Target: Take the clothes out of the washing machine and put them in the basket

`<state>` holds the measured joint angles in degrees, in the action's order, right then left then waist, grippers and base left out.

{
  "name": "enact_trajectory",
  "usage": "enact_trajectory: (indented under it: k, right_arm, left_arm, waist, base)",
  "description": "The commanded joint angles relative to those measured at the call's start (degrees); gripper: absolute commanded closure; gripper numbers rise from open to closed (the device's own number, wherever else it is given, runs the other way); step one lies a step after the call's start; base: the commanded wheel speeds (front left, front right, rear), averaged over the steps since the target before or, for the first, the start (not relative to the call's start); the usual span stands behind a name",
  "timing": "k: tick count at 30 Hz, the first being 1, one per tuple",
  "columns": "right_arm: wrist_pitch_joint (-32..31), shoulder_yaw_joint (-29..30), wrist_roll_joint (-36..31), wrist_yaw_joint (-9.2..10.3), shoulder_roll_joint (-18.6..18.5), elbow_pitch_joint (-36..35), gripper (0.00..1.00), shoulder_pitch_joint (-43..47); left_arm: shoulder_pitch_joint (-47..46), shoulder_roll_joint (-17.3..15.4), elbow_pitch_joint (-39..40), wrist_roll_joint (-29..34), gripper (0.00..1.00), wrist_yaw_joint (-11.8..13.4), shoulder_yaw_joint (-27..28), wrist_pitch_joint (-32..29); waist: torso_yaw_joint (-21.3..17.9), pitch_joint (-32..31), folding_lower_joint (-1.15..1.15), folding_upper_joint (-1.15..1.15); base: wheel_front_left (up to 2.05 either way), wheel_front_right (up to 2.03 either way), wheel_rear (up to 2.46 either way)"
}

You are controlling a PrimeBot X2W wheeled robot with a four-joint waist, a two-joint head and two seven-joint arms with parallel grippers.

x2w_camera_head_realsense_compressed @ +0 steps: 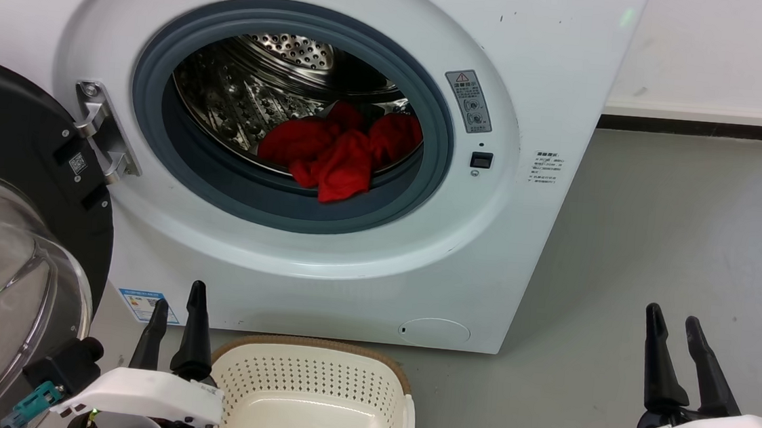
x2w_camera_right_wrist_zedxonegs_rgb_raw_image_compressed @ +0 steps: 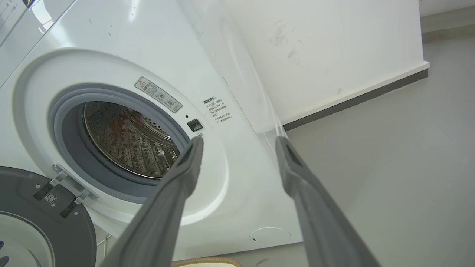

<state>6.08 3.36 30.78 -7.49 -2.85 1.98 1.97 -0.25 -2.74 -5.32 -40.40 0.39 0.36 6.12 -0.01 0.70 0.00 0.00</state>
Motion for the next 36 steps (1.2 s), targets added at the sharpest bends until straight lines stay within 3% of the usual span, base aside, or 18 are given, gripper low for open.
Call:
enact_trajectory:
  k: [1, 19, 36]
  right_arm:
    - [0.6, 0.0, -1.9, 0.0, -0.1, -1.1, 0.0, 0.1]
    - [3.4, 0.4, -14.5, 0.0, -0.1, -3.7, 0.0, 1.9]
    - [5.6, 0.9, -22.3, 0.0, -0.1, -5.7, 0.0, 3.1]
  left_arm:
    - [-0.1, -0.1, 0.9, 1.7, 0.0, 0.2, -0.1, 0.5]
    - [1.3, -0.2, 1.8, 12.8, 0.0, 0.9, -1.0, 3.4]
    - [2.1, -0.2, 1.5, 20.6, 0.0, 0.6, -1.4, 5.5]
  waist:
    - [0.0, 0.0, 0.0, 0.0]
    - [-0.1, 0.0, 0.0, 0.0]
    - [0.1, 0.1, 0.0, 0.0]
  base:
    - [0.0, 0.0, 0.0]
    - [0.0, 0.0, 0.0]
    - [0.0, 0.0, 0.0]
